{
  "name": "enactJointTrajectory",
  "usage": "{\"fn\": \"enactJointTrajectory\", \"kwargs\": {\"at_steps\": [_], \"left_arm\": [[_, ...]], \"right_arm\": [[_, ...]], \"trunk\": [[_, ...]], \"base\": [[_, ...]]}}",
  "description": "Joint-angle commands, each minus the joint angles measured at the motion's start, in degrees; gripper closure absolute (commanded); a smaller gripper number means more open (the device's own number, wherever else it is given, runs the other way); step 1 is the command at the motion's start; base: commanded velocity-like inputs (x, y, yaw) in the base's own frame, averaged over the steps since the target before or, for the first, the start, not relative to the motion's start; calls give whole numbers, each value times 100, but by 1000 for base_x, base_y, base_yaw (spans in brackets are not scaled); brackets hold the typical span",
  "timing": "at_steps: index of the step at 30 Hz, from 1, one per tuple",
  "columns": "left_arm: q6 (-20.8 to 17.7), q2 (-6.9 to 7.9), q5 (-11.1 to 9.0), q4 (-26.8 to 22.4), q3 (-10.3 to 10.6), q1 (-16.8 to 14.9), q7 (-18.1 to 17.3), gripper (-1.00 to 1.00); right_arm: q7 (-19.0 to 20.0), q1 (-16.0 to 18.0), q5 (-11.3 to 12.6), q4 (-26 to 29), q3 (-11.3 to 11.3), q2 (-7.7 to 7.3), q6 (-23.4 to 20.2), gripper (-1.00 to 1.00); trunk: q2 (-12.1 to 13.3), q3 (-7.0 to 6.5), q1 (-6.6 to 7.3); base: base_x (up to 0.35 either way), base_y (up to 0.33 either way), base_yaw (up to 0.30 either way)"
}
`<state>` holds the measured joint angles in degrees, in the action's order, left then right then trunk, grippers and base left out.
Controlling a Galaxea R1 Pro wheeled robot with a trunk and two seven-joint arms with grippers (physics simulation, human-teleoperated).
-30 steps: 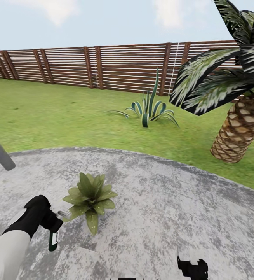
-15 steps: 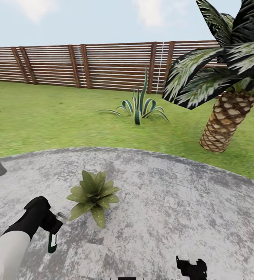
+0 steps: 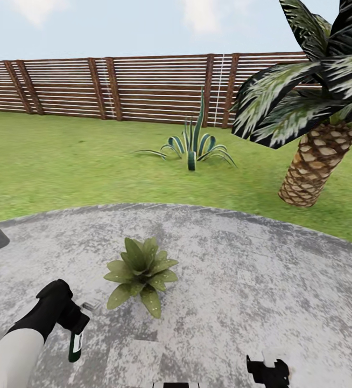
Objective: Pick up the pesticide atomizer in the garden and spray insectifuge to fully cover both potted plants in the garden.
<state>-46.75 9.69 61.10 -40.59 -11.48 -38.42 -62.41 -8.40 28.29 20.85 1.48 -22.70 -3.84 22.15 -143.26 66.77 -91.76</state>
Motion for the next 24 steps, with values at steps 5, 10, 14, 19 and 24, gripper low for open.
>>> {"fn": "enactJointTrajectory", "kwargs": {"at_steps": [5, 10, 14, 19, 24], "left_arm": [[-34, -3, 51, -24, -6, 1, -36, 100], [-28, 25, 62, -23, 17, 3, -30, 100], [-28, 61, 68, -12, 15, 9, -26, 100], [-36, 84, 70, -60, 10, 10, -19, 100], [-36, 33, 69, -68, 18, 6, -17, 100]], "right_arm": [[-34, 1, 50, 16, -50, -2, 9, -100], [-30, 1, 67, 28, -43, 5, 0, -100], [-30, 1, 67, 22, -44, 3, 0, -100], [-30, 1, 60, 19, -50, 6, 0, -100], [-30, 1, 63, 18, -48, 6, 0, -100]], "trunk": [[-2, 5, 1], [-2, 5, 1], [-2, 5, 1], [-2, 5, 1], [-2, 16, 1]], "base": [[10, 7, -6], [0, 0, -210], [-16, 2, -273], [-243, 132, -275], [-10, 293, -260]]}}
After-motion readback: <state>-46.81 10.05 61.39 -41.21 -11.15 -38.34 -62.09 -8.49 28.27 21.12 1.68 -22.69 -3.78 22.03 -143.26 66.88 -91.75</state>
